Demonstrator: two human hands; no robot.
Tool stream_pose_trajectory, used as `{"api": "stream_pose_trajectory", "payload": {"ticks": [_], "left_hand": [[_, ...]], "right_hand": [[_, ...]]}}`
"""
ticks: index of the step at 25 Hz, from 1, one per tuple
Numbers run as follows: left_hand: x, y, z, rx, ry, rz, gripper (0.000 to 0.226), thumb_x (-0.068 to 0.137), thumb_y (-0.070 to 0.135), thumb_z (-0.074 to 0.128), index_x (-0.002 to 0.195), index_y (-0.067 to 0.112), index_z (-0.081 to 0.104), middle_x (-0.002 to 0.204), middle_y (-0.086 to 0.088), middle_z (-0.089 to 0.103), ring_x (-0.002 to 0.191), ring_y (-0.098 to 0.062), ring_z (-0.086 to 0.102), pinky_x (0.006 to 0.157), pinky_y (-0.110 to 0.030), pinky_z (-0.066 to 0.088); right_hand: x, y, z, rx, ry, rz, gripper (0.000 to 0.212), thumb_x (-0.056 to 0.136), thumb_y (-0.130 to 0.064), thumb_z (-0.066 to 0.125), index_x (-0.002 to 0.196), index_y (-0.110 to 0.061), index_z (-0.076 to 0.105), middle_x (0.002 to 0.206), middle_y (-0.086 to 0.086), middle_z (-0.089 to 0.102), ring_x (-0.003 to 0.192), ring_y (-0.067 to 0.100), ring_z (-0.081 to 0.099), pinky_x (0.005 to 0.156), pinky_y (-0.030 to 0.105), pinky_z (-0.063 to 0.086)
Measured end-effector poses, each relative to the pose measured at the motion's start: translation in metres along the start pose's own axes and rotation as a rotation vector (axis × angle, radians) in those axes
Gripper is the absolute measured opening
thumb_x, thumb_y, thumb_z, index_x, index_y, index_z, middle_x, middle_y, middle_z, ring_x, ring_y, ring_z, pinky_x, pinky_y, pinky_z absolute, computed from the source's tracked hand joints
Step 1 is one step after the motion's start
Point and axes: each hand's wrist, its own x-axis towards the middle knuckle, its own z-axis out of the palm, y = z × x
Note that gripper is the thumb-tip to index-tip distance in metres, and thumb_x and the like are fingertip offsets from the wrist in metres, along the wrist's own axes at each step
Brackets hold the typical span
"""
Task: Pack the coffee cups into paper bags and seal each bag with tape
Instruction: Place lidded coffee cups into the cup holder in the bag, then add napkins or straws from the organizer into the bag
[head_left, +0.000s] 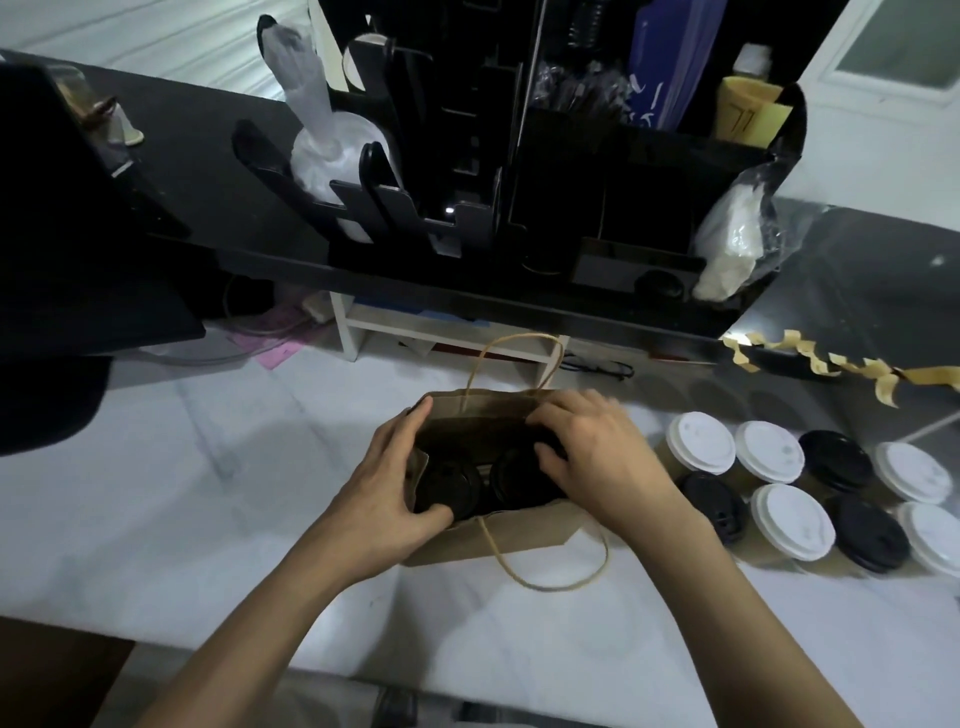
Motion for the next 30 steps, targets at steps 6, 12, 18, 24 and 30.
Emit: {"api": "stream_pose_trajectory", "payload": {"ticks": [6,12,18,24,30], "left_hand": [[0.008,0.003,-0.001,0.004,-0.053,0.037,0.104,0.082,0.027,0.072,0.152,0.056,0.001,0.150,0.033,0.011,0.128,-0.008,0.040,0.100,-0.036,0.052],[0.022,0.006,0.006,0.038,-0.109,0.102,0.102,0.084,0.026,0.071,0.152,0.055,0.000,0.151,0.029,0.014,0.126,-0.007,0.040,0.098,-0.034,0.051],[0.035,0.018,0.023,0.031,-0.136,0.129,0.101,0.085,0.027,0.071,0.153,0.054,0.001,0.154,0.027,0.013,0.126,-0.006,0.037,0.100,-0.029,0.045],[0.040,0.029,0.033,0.030,-0.146,0.099,0.099,0.086,0.027,0.070,0.151,0.058,0.002,0.151,0.028,0.014,0.129,-0.010,0.039,0.100,-0.037,0.051],[0.040,0.036,0.033,0.077,-0.099,0.085,0.085,0.090,0.024,0.068,0.151,0.053,0.017,0.154,0.027,0.015,0.131,-0.014,0.042,0.095,-0.029,0.051]], "right_hand": [[-0.033,0.017,0.013,0.011,0.217,0.312,0.033,0.088,-0.025,0.068,0.120,-0.018,0.069,0.125,0.009,0.055,0.109,0.029,0.054,0.091,0.044,0.047],[-0.053,0.018,0.014,0.063,0.212,0.444,0.037,0.094,-0.027,0.058,0.130,-0.019,0.064,0.125,0.003,0.060,0.111,0.027,0.055,0.092,0.043,0.044],[-0.068,0.034,0.008,0.095,0.215,0.497,0.037,0.095,-0.024,0.056,0.131,-0.019,0.062,0.126,0.000,0.063,0.113,0.027,0.055,0.094,0.042,0.042],[-0.072,0.053,0.007,0.137,0.192,0.505,0.038,0.096,-0.025,0.054,0.134,-0.020,0.061,0.126,-0.001,0.062,0.111,0.025,0.054,0.094,0.040,0.041],[-0.074,0.067,0.004,0.214,0.175,0.462,0.036,0.098,-0.034,0.055,0.131,-0.023,0.063,0.124,-0.001,0.059,0.111,0.022,0.054,0.097,0.040,0.046]]}}
